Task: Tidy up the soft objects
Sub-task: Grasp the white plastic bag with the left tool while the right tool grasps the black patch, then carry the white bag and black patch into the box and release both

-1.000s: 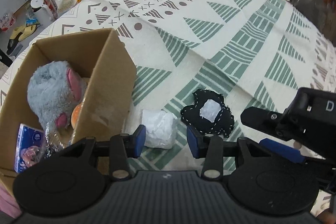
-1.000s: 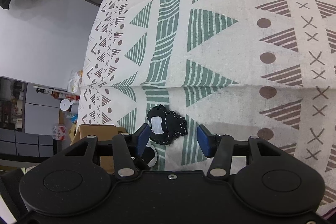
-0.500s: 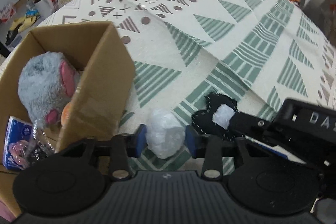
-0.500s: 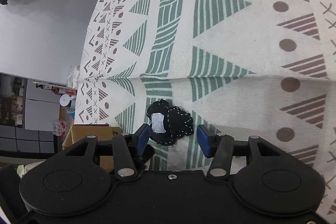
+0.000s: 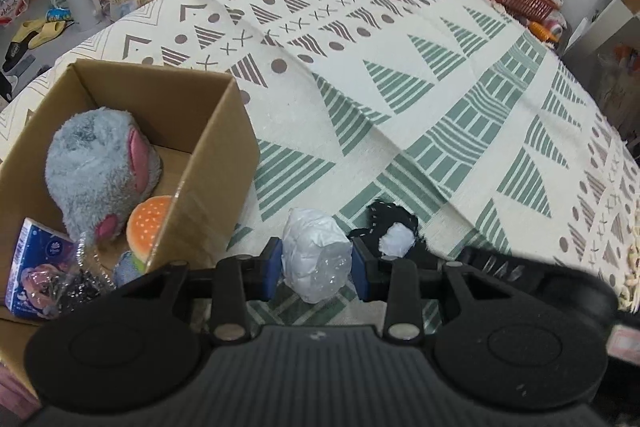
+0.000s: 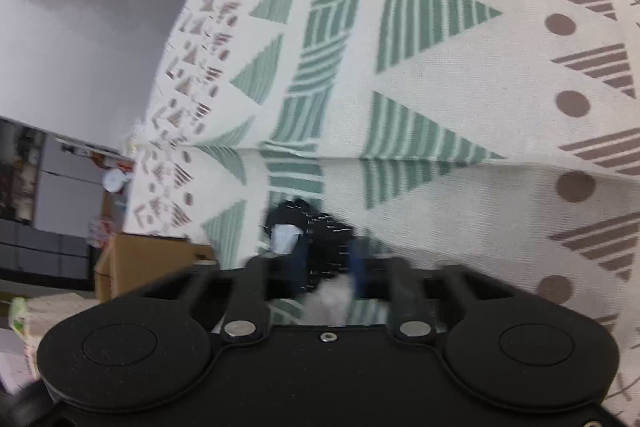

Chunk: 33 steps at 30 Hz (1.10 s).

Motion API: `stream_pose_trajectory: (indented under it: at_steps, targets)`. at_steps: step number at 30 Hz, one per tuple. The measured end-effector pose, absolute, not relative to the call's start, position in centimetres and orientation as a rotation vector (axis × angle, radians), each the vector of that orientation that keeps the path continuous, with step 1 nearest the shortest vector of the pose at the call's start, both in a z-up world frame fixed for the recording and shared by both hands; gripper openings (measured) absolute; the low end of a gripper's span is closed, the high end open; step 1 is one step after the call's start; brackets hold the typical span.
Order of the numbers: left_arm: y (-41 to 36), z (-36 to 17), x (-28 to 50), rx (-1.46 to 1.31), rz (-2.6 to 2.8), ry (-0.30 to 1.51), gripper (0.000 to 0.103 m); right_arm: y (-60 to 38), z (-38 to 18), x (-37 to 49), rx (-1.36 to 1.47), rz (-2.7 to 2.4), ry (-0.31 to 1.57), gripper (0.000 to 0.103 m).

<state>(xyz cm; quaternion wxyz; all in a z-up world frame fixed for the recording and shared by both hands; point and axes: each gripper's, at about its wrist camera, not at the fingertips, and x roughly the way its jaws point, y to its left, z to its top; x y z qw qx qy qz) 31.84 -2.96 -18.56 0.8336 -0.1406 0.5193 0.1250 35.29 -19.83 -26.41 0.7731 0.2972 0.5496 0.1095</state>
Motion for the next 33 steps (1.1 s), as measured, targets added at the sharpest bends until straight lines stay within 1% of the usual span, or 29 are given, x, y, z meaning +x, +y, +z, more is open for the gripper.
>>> stream_pose_trajectory:
  at_steps: [7,8,15,23,33]
  targets:
    - [-2.8,-16.4,30.7,-0.313,0.247,1.061,0.035,-20.4,-24.8,34.1,0.648,0.243,1.163,0.008]
    - [-2.8,-16.1,30.5,-0.315,0.244,1.055,0.035,-20.4,-24.4,34.0,0.649,0.246,1.155,0.004]
    - [-1.8,-13.4,29.1,-0.332,0.235,1.014,0.035,-21.3,-21.9,32.8,0.663,0.279,1.085,0.004]
    - [0.0,-10.2,27.7,-0.35,0.224,0.961,0.035,-20.9,-20.1,31.9,0.665,0.308,1.047,0.004]
    - [3.0,-8.3,25.5,-0.387,0.241,0.9,0.035,-19.1,-16.9,30.0,0.655,0.395,0.981,0.004]
